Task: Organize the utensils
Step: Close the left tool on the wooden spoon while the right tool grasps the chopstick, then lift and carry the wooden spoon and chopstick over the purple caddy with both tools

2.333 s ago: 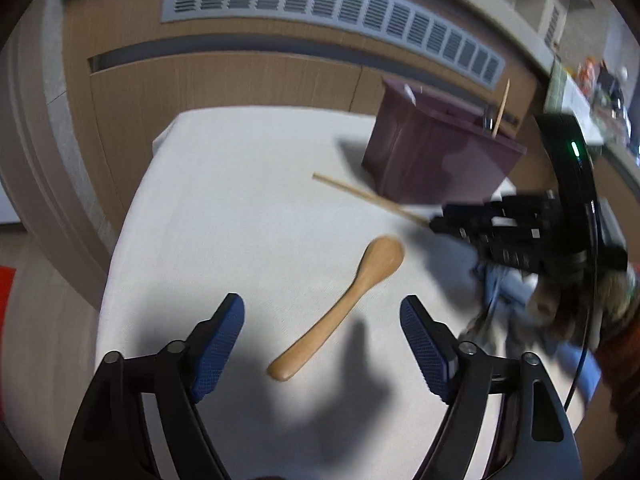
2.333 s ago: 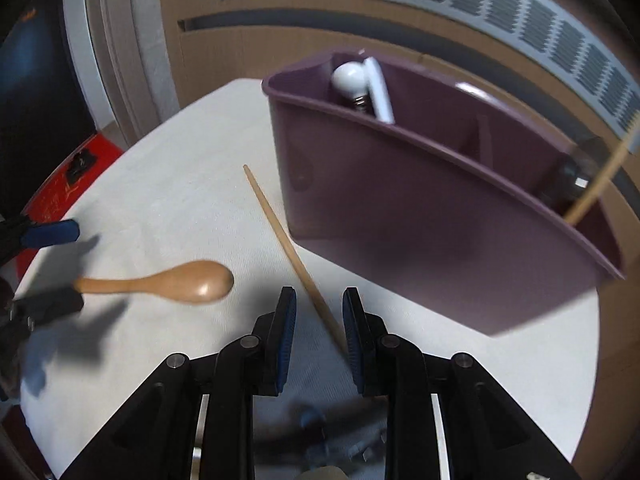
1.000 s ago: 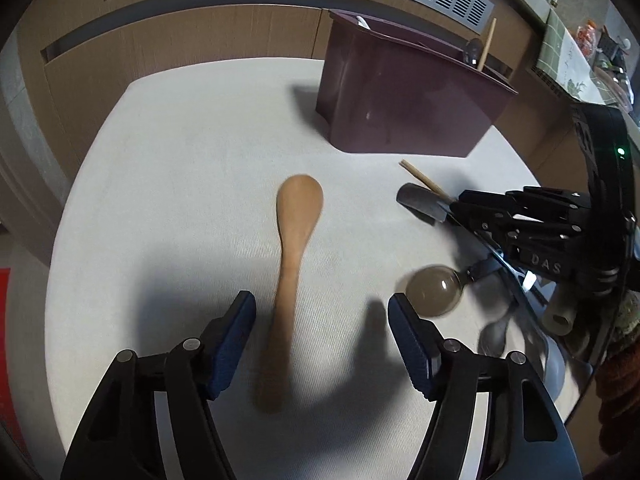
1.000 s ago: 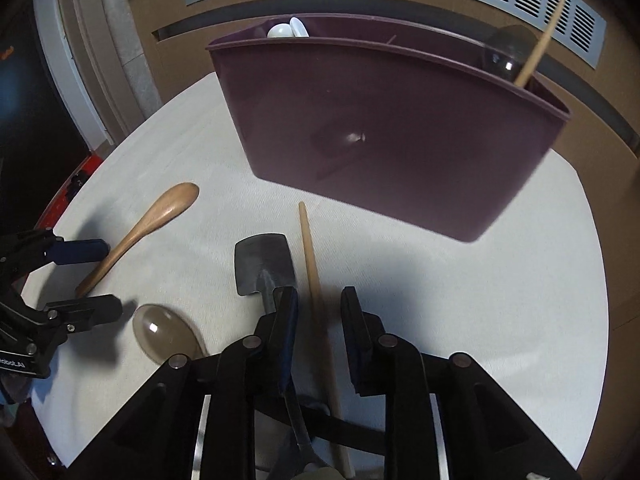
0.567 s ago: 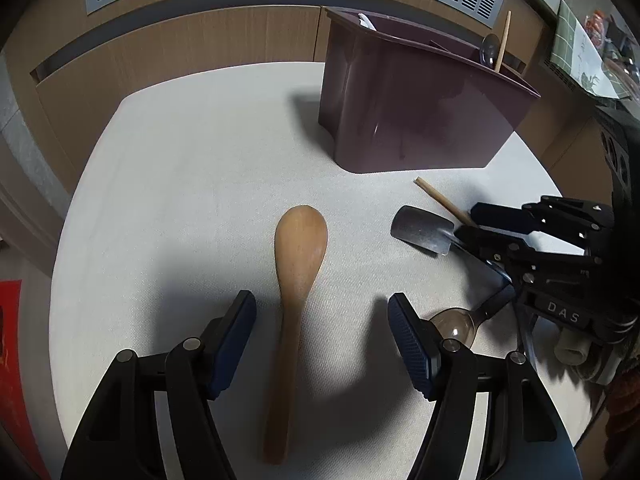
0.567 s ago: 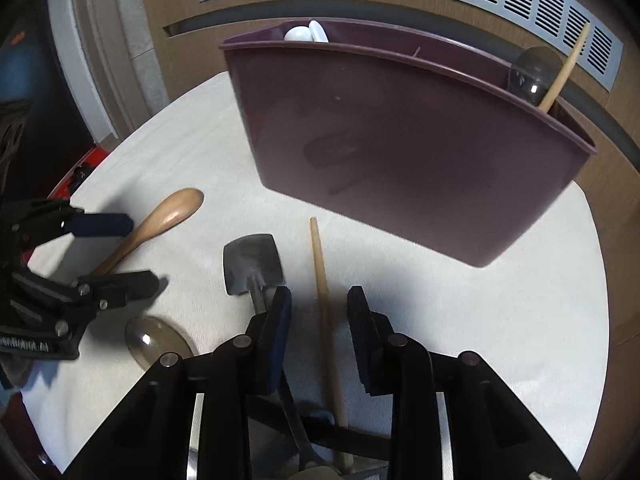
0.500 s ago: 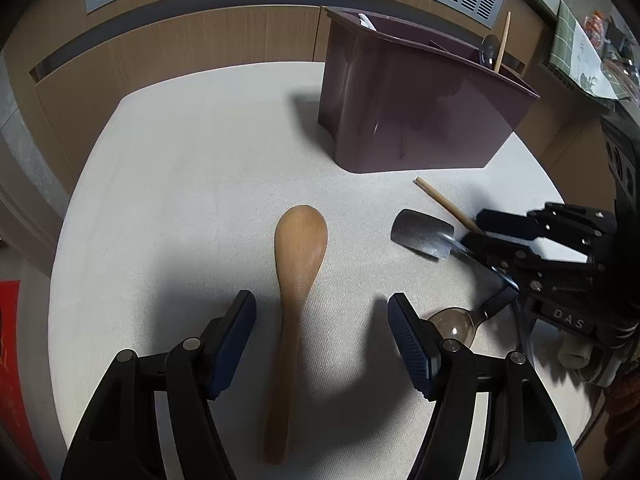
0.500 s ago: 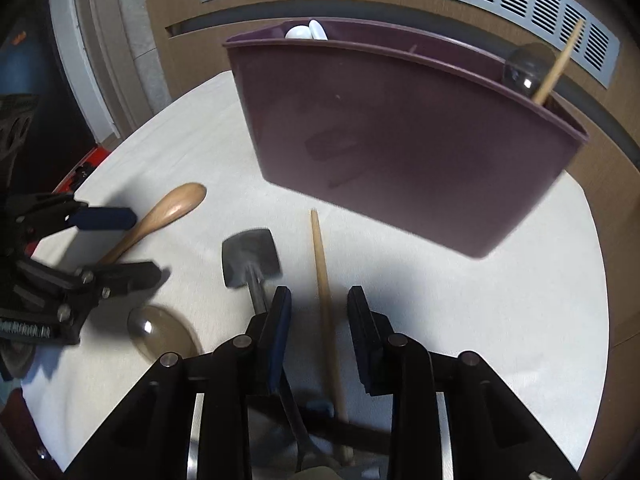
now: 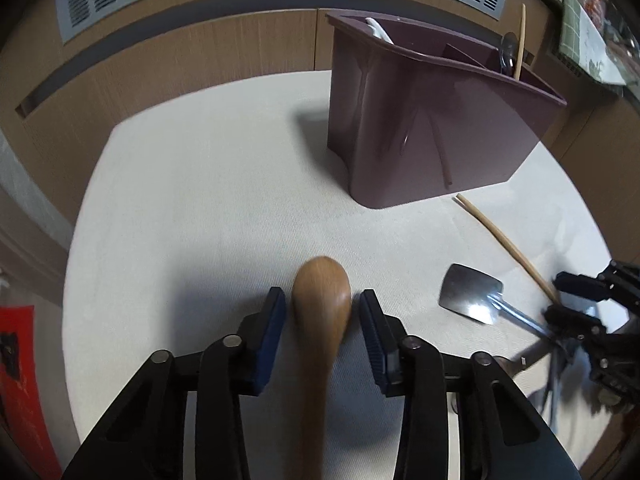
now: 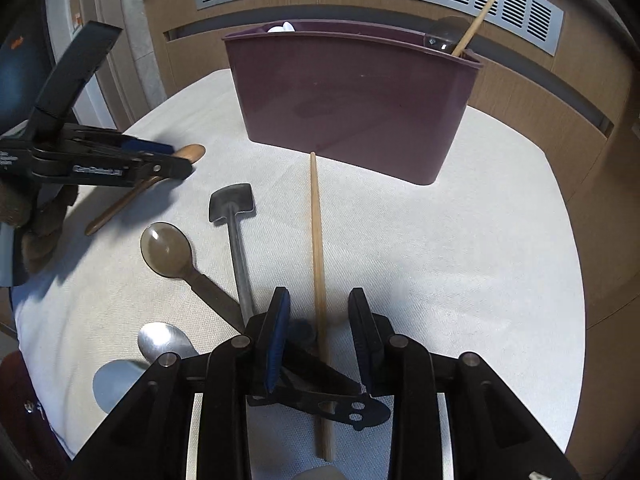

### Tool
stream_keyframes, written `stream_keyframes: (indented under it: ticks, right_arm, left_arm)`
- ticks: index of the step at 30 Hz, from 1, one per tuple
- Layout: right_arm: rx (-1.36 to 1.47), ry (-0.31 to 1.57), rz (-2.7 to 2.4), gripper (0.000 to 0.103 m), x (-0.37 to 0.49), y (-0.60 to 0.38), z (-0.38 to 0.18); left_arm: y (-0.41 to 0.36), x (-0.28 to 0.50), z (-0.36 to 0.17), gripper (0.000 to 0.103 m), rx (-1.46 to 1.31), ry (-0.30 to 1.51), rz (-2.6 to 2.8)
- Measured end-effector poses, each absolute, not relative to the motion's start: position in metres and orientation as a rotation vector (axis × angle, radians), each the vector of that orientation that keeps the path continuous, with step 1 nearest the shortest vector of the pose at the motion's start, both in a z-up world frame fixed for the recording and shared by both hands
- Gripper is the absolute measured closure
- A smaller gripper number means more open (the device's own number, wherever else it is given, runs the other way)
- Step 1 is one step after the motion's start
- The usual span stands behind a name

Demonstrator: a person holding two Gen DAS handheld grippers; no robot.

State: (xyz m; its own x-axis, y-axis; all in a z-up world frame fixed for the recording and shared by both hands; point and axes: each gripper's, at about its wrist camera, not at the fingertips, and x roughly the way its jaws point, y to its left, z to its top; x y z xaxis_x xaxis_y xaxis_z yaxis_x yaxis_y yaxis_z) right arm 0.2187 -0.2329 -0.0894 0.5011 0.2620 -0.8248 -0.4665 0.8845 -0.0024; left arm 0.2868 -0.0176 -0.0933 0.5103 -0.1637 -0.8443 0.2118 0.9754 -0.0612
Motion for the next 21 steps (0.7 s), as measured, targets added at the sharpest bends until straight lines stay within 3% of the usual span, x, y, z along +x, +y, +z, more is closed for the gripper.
stream_keyframes:
  ticks: [2, 13, 16, 17, 21]
  right_arm:
    - [-0.236, 0.949, 0.446, 0.075, 0.227, -0.226, -0.089]
    - [-0.269, 0.966, 0.428, 0.074, 0.278, -0.187, -0.091]
    - [-0.304, 0.968, 0.428, 0.085, 0.275, -0.180, -0.091]
    - [-0.312, 0.970, 0.438, 0.094, 0.272, -0.178, -0.091]
    - [-0.304, 0.967, 0.434, 0.097, 0.256, -0.183, -0.087]
  left_arm:
    - [-0.021, 0.283, -0.093, 0.072, 0.068, 0.989, -0.231]
    - [0.007, 0.223, -0.062, 0.072, -0.202, 0.828, -0.248]
    - [0.009, 0.210, -0.046, 0.072, -0.224, 0.773, -0.261]
    - [0.009, 0.206, -0.041, 0.072, -0.228, 0.758, -0.272]
    - [0.009, 0.201, -0.033, 0.072, -0.228, 0.736, -0.292]
